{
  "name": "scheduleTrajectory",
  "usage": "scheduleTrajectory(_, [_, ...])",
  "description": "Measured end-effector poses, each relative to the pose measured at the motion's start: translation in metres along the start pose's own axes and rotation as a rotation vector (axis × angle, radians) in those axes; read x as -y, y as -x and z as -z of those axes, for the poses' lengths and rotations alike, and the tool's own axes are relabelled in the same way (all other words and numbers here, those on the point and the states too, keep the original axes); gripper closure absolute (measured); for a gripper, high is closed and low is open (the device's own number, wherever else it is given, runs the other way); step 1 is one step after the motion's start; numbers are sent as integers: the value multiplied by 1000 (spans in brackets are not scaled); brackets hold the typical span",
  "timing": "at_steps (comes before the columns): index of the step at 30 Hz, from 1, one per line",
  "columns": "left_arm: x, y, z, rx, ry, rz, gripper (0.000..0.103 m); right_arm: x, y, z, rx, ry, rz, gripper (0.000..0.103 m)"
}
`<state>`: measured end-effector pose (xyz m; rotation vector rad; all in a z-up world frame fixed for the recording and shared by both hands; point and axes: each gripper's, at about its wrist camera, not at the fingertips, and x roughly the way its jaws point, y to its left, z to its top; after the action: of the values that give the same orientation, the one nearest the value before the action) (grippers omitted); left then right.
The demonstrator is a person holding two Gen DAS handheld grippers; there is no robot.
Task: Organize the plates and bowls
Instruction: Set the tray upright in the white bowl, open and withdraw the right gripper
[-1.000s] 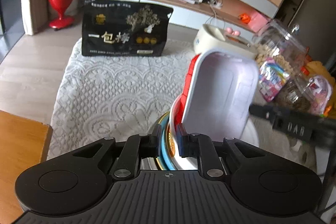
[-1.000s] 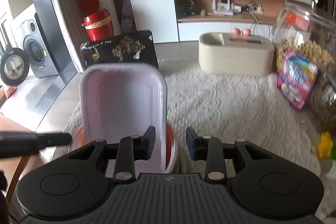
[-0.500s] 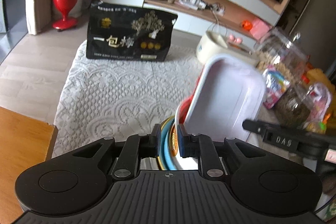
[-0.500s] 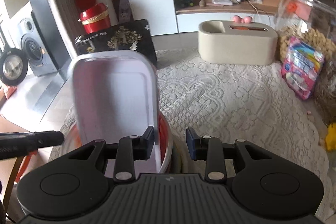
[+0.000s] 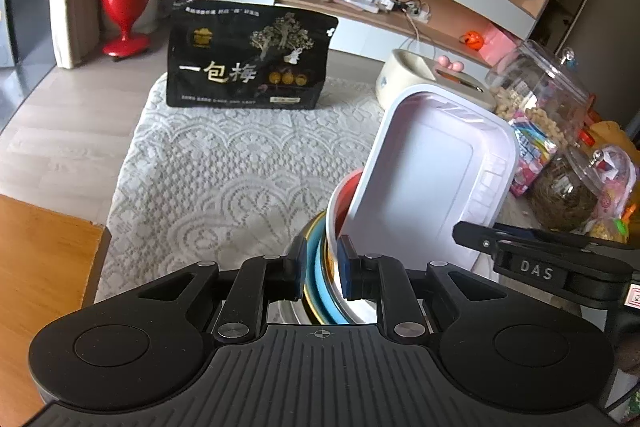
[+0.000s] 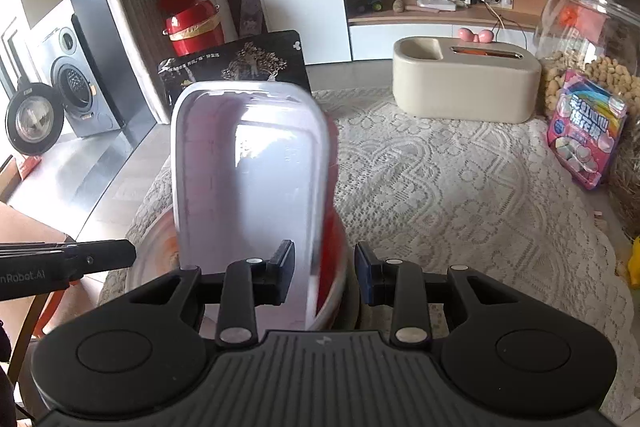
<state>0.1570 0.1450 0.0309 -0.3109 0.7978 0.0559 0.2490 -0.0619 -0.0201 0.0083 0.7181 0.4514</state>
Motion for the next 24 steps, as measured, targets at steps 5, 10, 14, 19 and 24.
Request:
scheduleTrajectory(5, [1, 2, 2, 6, 15, -2, 85, -5, -2, 2, -20, 24, 13, 71])
scheduleTrajectory(10, [-2, 16, 10, 54, 43, 6, 85, 0, 10, 6, 11, 15, 3, 68])
scheduleTrajectory(14, [-2, 28, 21, 95, 66, -7, 85, 4, 25, 14, 48, 15, 5, 60])
scheduleTrajectory(19, [15, 43, 49, 119, 53, -2, 85, 10, 46, 33, 67, 1, -21, 56])
scheduleTrajectory(24, [51, 64, 80, 188, -51, -1, 87, 12, 64, 60, 96, 4, -52, 54])
